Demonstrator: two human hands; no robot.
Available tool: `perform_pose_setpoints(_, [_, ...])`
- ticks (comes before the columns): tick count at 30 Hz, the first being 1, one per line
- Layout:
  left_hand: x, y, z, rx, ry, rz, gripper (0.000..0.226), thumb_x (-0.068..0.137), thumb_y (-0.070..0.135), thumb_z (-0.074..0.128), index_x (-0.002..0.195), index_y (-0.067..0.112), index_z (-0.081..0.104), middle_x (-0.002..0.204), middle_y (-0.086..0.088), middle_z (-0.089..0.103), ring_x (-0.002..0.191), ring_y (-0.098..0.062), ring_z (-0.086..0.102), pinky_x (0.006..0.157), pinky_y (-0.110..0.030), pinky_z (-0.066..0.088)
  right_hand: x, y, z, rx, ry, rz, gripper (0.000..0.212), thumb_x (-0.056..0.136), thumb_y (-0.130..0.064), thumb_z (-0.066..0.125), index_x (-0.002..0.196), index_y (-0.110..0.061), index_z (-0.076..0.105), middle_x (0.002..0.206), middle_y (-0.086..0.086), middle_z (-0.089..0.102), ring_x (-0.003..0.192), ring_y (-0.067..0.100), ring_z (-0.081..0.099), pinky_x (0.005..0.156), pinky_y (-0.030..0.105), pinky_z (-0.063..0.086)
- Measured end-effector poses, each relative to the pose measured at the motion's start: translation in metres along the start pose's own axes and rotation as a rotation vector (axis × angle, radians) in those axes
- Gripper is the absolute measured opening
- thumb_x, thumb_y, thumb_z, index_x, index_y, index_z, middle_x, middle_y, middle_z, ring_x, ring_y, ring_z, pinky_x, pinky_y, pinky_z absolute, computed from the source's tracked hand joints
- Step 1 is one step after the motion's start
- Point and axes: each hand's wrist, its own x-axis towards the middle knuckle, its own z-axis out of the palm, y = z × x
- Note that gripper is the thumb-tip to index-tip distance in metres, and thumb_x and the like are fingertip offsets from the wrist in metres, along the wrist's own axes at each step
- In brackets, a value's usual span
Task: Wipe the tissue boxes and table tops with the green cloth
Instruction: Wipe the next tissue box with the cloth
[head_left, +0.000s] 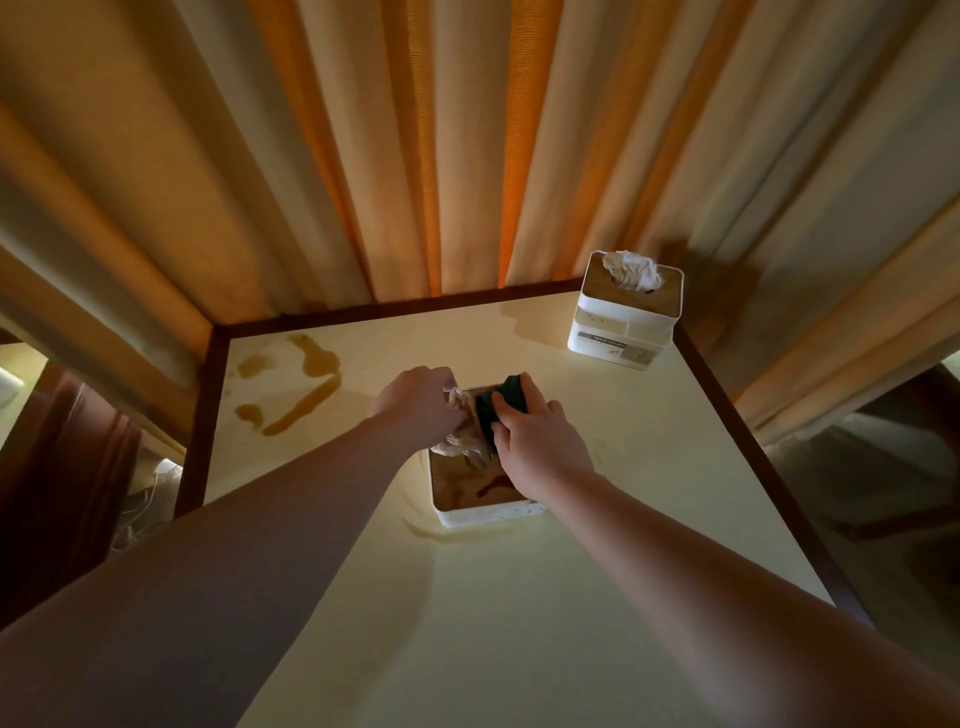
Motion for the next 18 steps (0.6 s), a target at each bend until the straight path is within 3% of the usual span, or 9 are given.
perform_pose_setpoints(5, [0.000,-0.004,0.003,-0.061,-0.011,-0.011,0.054,0.081,0.053,0.078,0.126,0.028,0.061,0.119,0.000,0.064,0.103,-0.022,0.061,0.074,-0.034,0.050,-0.052,0.007,0.013,-0.035,0.016,-0.037,0.050,0.109,-0.046,0.033,0.157,-0.034,0.039,0.172,0.006,0.010,0.119,0.031,0.048,0.094,0.042,0.054])
perform_pose_setpoints(10, [0.001,-0.002,0.002,-0.063,-0.016,-0.010,0.054,0.082,0.052,0.079,0.127,0.027,0.061,0.123,-0.001,0.064,0.108,-0.024,0.060,0.076,-0.034,0.048,-0.086,0.003,0.018,-0.054,0.024,-0.023,0.050,0.109,-0.043,0.036,0.157,-0.029,0.042,0.171,0.010,0.012,0.117,0.031,0.051,0.096,0.041,0.053])
perform_pose_setpoints(18, [-0.003,0.001,0.002,-0.078,-0.005,-0.021,0.045,0.085,0.046,0.079,0.124,0.031,0.064,0.122,0.000,0.065,0.107,-0.024,0.060,0.082,-0.037,0.054,-0.019,-0.006,0.006,-0.074,0.039,0.028,0.052,0.111,-0.042,0.029,0.161,-0.029,0.030,0.170,0.011,0.010,0.130,0.036,0.043,0.098,0.044,0.050])
